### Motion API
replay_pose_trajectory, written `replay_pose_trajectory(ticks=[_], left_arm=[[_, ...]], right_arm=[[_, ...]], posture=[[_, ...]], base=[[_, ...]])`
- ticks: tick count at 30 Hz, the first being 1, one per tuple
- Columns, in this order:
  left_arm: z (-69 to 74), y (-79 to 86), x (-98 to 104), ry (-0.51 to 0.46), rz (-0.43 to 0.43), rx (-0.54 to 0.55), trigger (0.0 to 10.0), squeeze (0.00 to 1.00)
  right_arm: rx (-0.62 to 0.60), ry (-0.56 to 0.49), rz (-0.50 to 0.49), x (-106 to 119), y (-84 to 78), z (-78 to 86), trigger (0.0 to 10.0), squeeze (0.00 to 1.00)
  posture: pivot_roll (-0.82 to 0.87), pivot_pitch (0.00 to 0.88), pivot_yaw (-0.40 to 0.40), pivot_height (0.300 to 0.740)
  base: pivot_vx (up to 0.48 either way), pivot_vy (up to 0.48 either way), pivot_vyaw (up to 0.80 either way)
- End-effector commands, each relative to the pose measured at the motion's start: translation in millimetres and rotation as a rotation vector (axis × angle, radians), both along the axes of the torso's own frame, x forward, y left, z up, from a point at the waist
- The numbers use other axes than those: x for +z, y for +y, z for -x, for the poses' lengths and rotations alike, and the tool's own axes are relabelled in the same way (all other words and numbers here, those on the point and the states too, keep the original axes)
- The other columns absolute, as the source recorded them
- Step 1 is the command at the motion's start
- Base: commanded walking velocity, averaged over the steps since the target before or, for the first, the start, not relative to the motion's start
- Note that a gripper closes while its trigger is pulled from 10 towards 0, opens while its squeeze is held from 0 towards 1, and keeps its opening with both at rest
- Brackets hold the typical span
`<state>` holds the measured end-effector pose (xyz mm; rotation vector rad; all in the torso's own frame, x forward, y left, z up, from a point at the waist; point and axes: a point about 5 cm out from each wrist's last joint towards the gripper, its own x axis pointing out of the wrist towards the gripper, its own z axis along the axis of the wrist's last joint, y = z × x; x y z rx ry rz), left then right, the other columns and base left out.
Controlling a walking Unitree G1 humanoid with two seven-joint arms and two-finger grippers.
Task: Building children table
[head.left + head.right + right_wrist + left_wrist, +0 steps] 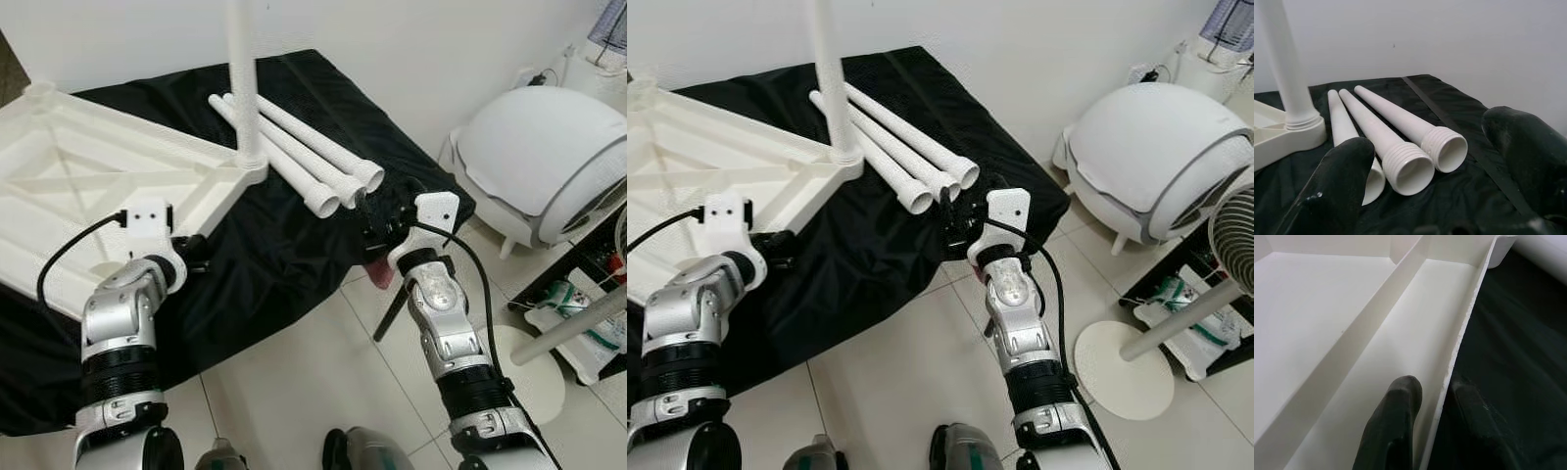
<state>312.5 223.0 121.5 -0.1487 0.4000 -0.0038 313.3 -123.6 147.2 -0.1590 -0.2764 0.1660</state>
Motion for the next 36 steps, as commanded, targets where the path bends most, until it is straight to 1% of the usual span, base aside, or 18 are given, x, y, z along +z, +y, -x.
replay_pose_trajectory(ticks=[1, 9, 10, 11, 12, 13, 14, 15, 16, 17, 19, 20, 23, 29, 30, 31, 32, 36], left_arm=[[13.6, 50.5, 1, 0.057, -0.204, 0.55, 0.0, 0.0], [9.8, 61.2, 7, 0.047, -0.215, 0.568, 0.0, 0.0], [2.6, 51.8, 8, 0.038, -0.198, 0.503, 4.7, 0.0], [2.6, 51.8, 8, 0.038, -0.198, 0.503, 4.7, 0.0], [-4.6, 35.9, 9, 0.014, -0.178, 0.398, 10.0, 0.0], [-4.6, 35.9, 9, 0.014, -0.178, 0.398, 10.0, 0.0], [-7.4, 27.9, 11, -0.01, -0.171, 0.354, 10.0, 0.35], [-7.4, 27.9, 11, -0.01, -0.171, 0.354, 10.0, 0.35], [-10.0, 19.8, 14, -0.043, -0.159, 0.312, 10.0, 0.94], [-12.2, 11.2, 18, -0.08, -0.137, 0.255, 10.0, 1.0], [-13.5, 5.6, 20, -0.105, -0.121, 0.216, 10.0, 1.0], [-14.8, -5.7, 28, -0.172, -0.1, 0.11, 10.0, 1.0], [-13.9, -10.6, 38, -0.238, -0.111, 0.027, 10.0, 1.0], [-12.4, -16.5, 45, -0.268, -0.109, -0.077, 10.0, 1.0], [-11.8, -15.7, 49, -0.291, -0.126, -0.09, 10.0, 0.21], [-11.2, -13.5, 53, -0.314, -0.142, -0.096, 10.0, 0.0], [-10.4, 1.9, 60, -0.323, -0.236, -0.085, 10.0, 0.0], [-7.6, 27.2, 71, -0.331, -0.353, -0.044, 10.0, 0.0]], right_arm=[[-0.012, -0.005, -0.004, 0, -1.5, 2.5, 10.0, 0.0], [-0.017, -0.004, -0.002, -1, -1.4, 3.0, 10.0, 0.0], [-0.018, -0.005, 0.0, -1, -1.0, 2.6, 10.0, 0.0], [-0.018, -0.005, 0.0, -1, -1.0, 2.6, 10.0, 0.0], [-0.018, -0.005, -0.001, 0, -1.0, 2.3, 10.0, 0.0], [-0.018, -0.005, -0.001, 0, -1.0, 2.3, 10.0, 0.0], [-0.017, -0.005, -0.001, 0, -0.9, 2.3, 10.0, 0.0], [-0.017, -0.005, -0.001, 0, -0.9, 2.3, 10.0, 0.0], [-0.017, -0.004, 0.0, 0, -0.8, 2.3, 10.0, 0.0], [-0.016, -0.004, -0.001, 0, -0.9, 2.5, 10.0, 0.0], [-0.015, -0.005, -0.001, 0, -0.9, 2.8, 10.0, 0.0], [-0.011, -0.003, -0.002, -1, -1.2, 4.0, 10.0, 0.0], [-0.006, -0.001, -0.002, -2, -1.7, 4.9, 10.0, 0.0], [-0.005, 0.0, -0.002, -1, -3.1, 4.7, 10.0, 0.0], [-0.004, 0.0, -0.002, -1, -3.2, 4.5, 10.0, 0.0], [-0.003, -0.001, -0.002, -1, -3.0, 4.2, 10.0, 0.0], [0.004, -0.003, -0.001, 0, -1.3, 3.6, 10.0, 0.0], [0.011, -0.007, -0.002, 0, -0.9, 4.0, 10.0, 0.0]], posture=[[-0.01, 0.001, 0.027, 0.74], [-0.01, 0.002, 0.025, 0.74], [-0.01, 0.001, 0.025, 0.74], [-0.01, 0.001, 0.025, 0.74], [-0.01, 0.0, 0.025, 0.74], [-0.01, 0.0, 0.025, 0.74], [-0.01, 0.002, 0.024, 0.74], [-0.01, 0.002, 0.024, 0.74], [-0.01, 0.002, 0.024, 0.74], [-0.02, 0.004, 0.023, 0.74], [-0.02, 0.004, 0.023, 0.74], [-0.02, 0.006, 0.023, 0.74], [-0.02, 0.006, 0.023, 0.74], [-0.01, 0.008, 0.019, 0.74], [-0.01, 0.008, 0.017, 0.74], [-0.01, 0.007, 0.016, 0.74], [-0.01, 0.006, 0.011, 0.74], [-0.01, 0.004, 0.009, 0.74]], base=[[0.0, 0.0, 0.0], [0.0, 0.0, 0.0], [0.0, 0.0, 0.0], [0.0, 0.0, 0.0], [0.0, 0.0, 0.0], [0.0, 0.0, 0.0], [0.0, 0.0, 0.0], [0.0, 0.0, 0.0], [0.0, 0.0, 0.0], [0.0, 0.0, 0.0], [0.0, 0.0, 0.0], [0.0, 0.0, 0.0], [0.0, 0.0, 0.0], [0.0, 0.0, 0.0], [0.0, 0.0, 0.0], [0.0, 0.0, 0.0], [0.0, 0.0, 0.0], [0.0, 0.0, 0.0]])
